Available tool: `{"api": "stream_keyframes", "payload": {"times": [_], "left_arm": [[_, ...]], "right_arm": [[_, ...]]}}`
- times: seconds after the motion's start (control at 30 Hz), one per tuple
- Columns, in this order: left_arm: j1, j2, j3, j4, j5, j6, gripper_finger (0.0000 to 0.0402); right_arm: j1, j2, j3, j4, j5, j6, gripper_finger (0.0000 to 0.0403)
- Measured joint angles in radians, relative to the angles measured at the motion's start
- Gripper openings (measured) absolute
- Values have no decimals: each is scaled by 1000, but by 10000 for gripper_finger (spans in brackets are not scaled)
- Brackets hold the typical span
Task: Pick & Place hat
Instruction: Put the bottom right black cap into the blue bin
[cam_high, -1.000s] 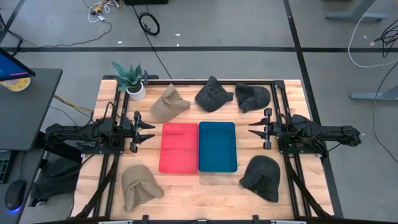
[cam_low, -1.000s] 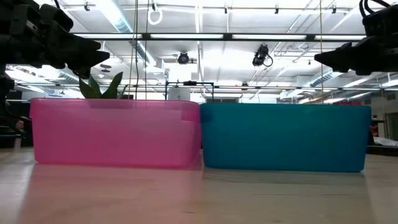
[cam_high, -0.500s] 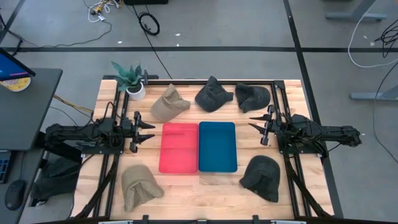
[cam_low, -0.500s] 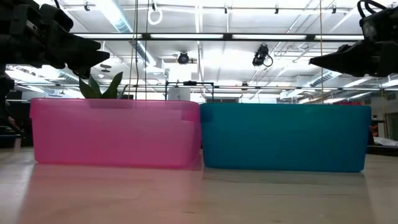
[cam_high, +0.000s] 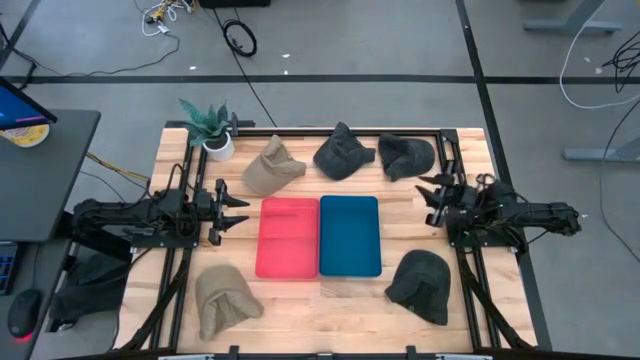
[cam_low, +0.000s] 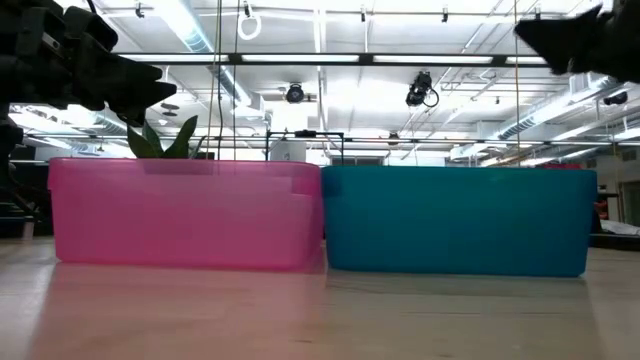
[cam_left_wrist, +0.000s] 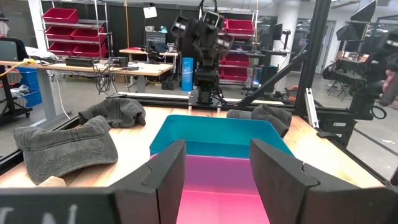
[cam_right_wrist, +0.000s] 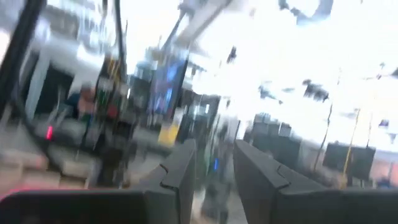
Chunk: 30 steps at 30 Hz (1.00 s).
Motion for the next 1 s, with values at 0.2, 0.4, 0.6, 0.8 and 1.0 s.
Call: {"api": "stream_keyframes", "payload": {"times": [0.2, 0.4, 0.6, 0.8, 1.0], "left_arm": [[0, 0, 0, 0, 0, 0, 183], [0, 0, 0, 0, 0, 0, 183], [0, 0, 0, 0, 0, 0, 183], [0, 0, 0, 0, 0, 0, 183], [0, 0, 0, 0, 0, 0, 183]], "right_arm": [[0, 0, 0, 80, 0, 0, 111], [0, 1, 0, 70, -10, 80, 111], [0, 0, 0, 248, -63, 460, 111], [0, 0, 0, 454, -81, 591, 111], [0, 0, 6, 611, -258, 623, 111]]}}
